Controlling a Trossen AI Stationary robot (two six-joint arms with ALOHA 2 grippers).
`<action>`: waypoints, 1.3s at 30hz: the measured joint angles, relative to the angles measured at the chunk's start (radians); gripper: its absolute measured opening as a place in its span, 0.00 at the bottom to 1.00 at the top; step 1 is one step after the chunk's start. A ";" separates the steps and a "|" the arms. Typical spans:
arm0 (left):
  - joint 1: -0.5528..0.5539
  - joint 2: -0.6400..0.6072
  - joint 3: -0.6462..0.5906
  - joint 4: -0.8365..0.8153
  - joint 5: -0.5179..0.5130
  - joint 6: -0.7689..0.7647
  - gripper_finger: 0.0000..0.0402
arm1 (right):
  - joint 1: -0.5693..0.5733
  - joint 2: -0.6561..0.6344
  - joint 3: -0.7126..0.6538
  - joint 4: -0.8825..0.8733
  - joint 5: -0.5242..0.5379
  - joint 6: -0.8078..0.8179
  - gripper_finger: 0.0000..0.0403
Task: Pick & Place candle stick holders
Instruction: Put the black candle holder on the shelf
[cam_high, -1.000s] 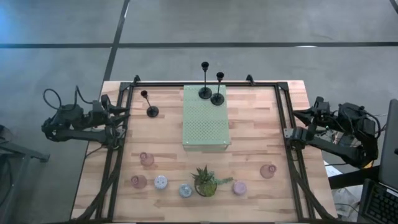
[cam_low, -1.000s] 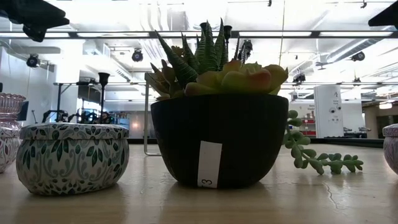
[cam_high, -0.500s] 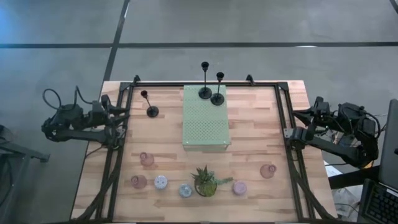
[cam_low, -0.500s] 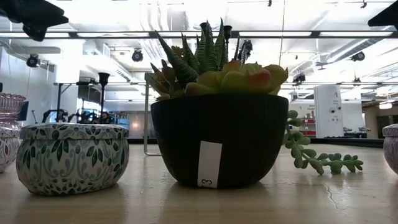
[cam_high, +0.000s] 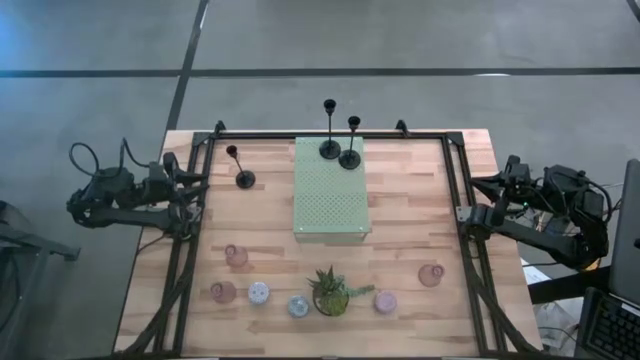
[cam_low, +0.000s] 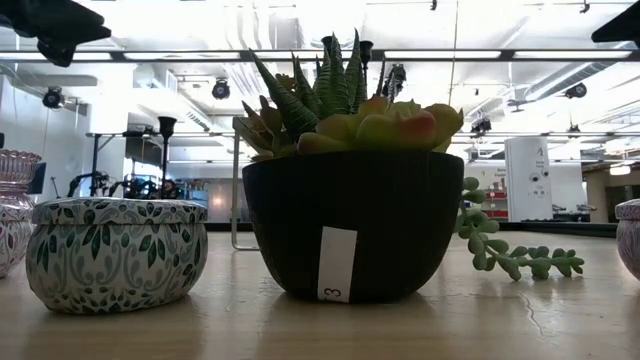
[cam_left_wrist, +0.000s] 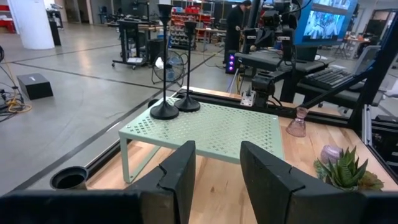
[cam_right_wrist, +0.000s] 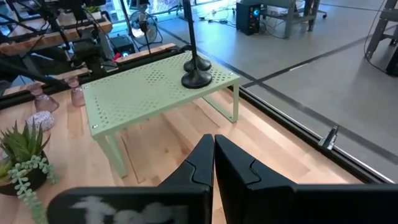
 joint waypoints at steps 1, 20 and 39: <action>0.000 0.000 0.000 0.001 0.000 0.000 0.33 | 0.000 0.000 0.000 0.000 0.000 0.000 0.02; 0.000 0.132 -0.077 -0.018 -0.288 -0.279 0.32 | 0.000 0.000 0.000 0.000 0.000 0.000 0.02; 0.023 0.507 -0.260 0.145 -0.708 -0.528 0.33 | 0.000 0.000 0.000 0.000 0.000 0.001 0.02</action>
